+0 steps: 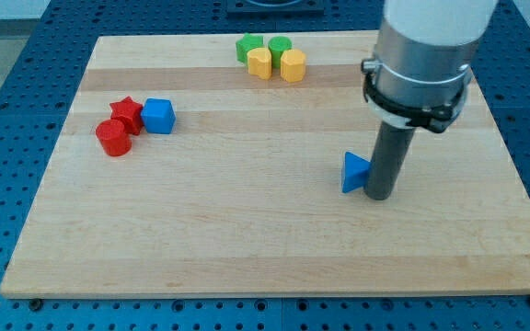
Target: Put the triangle at the bottom of the blue cube
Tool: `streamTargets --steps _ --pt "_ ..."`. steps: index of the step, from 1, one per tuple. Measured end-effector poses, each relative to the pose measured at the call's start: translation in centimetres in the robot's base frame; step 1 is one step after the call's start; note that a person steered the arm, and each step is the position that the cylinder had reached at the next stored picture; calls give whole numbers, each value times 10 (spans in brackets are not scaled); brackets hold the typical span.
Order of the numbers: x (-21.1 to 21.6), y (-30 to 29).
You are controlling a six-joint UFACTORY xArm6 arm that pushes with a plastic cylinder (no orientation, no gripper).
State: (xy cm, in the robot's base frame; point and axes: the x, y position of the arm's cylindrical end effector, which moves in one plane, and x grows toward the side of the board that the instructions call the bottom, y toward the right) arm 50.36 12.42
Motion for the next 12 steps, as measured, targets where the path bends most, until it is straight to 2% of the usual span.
streamTargets --steps 1,4,9,12 --pt "-10 6" --pt "-19 -49" --pt "-61 -44" --pt "-55 -122"
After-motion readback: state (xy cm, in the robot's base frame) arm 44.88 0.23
